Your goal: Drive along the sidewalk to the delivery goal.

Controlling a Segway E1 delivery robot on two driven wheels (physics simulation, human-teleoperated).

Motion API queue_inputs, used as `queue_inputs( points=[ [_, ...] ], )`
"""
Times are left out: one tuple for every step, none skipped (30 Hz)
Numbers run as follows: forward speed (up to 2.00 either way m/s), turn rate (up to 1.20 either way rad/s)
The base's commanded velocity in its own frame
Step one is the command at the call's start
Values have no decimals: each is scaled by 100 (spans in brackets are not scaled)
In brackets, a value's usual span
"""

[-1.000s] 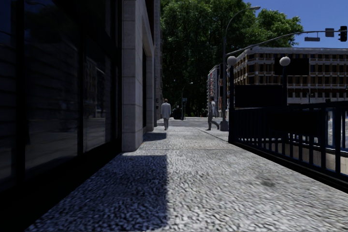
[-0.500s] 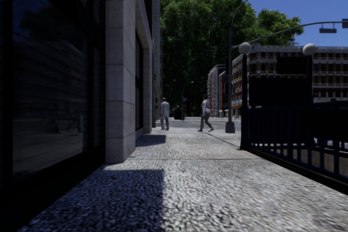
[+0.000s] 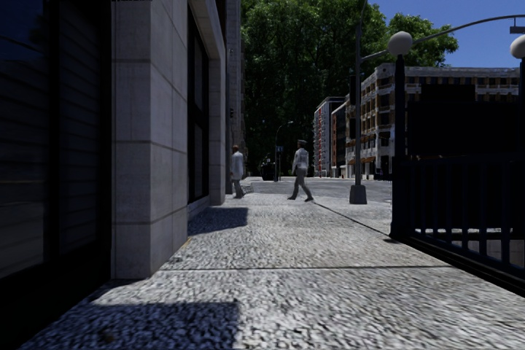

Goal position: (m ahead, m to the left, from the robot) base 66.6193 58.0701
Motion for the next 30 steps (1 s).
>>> queue_inputs(
  points=[
    [200, 0],
    [200, 0],
    [200, 0],
    [200, 0],
    [200, 0],
    [200, 0],
    [200, 0],
    [200, 0],
    [200, 0],
    [200, 0],
    [200, 0],
    [200, 0],
    [200, 0],
    [200, 0],
    [200, 0],
    [200, 0],
    [200, 0],
    [200, 0],
    [200, 0],
    [200, 0],
    [200, 0],
    [200, 0],
    [200, 0],
    [200, 0],
    [200, 0],
    [200, 0],
    [200, 0],
    [200, 0],
    [200, 0],
    [200, 0]
  ],
)
